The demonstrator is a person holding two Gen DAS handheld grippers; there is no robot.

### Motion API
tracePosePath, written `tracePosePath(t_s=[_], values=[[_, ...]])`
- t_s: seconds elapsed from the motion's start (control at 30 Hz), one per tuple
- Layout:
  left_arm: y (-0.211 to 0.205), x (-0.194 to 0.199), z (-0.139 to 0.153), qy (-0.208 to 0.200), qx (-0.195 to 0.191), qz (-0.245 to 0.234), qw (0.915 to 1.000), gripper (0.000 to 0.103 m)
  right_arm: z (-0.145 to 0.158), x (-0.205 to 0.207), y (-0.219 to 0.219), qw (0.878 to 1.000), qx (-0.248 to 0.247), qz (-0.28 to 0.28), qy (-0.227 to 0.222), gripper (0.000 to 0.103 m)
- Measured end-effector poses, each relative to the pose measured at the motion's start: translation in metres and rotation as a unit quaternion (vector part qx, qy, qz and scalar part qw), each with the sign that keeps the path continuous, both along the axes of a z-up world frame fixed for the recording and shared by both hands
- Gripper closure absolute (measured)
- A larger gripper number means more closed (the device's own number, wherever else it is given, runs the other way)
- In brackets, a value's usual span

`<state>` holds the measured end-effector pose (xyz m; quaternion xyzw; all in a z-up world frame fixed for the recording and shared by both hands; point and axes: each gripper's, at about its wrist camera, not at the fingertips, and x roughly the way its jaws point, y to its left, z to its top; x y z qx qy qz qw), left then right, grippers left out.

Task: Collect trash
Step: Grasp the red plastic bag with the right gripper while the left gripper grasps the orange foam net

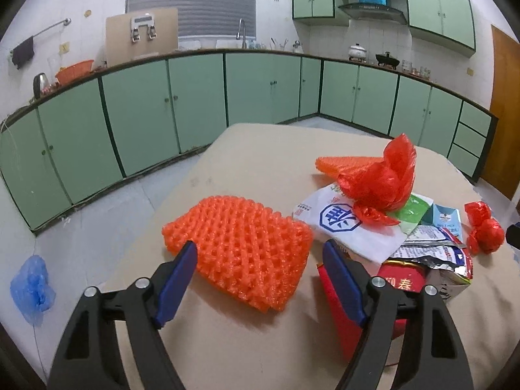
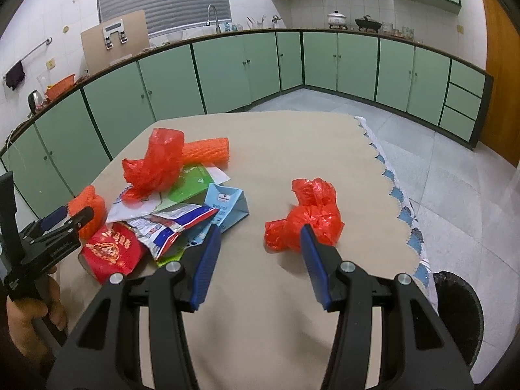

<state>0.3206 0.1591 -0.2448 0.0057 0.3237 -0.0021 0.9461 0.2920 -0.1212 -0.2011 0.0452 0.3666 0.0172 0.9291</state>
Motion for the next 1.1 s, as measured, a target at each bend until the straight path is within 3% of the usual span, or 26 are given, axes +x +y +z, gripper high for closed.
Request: tracePosePath(t_s=[0.1,0.17,0.3,0.37,0.43,0.9,1.0,1.1], values=[[0.000,0.005,-0.004,0.015,0.000,-0.002,0.9999,0.036,-0.003,0.008,-0.005,1.000,0.001,-0.012,0.003,0.053],[0.000,0.010,-0.008,0.031,-0.001,-0.003,0.9995,0.051,-0.004,0.013,-0.010,1.000,0.001,-0.022,0.004,0.053],[-0.002,0.009,-0.008,0.028,0.001,-0.007,0.9996,0.068,-0.005,0.020,-0.020,0.999,0.002,-0.035,0.006,0.053],[-0.003,0.007,-0.006,0.022,0.002,-0.012,0.9997,0.085,-0.007,0.024,-0.025,0.999,0.001,-0.041,0.008,0.052],[-0.004,0.005,-0.006,0.020,-0.001,-0.017,0.9997,0.093,-0.010,0.025,-0.028,0.999,0.000,-0.043,0.011,0.051],[-0.004,-0.003,-0.001,0.000,-0.015,-0.028,0.9995,0.095,-0.034,0.038,-0.028,0.998,-0.008,-0.046,0.034,0.051],[-0.004,-0.002,-0.001,0.000,-0.016,-0.029,0.9994,0.095,-0.044,0.044,-0.027,0.998,-0.010,-0.040,0.051,0.064],[-0.005,-0.004,-0.001,-0.001,-0.018,-0.031,0.9994,0.095,-0.045,0.043,-0.029,0.998,-0.009,-0.035,0.046,0.069]])
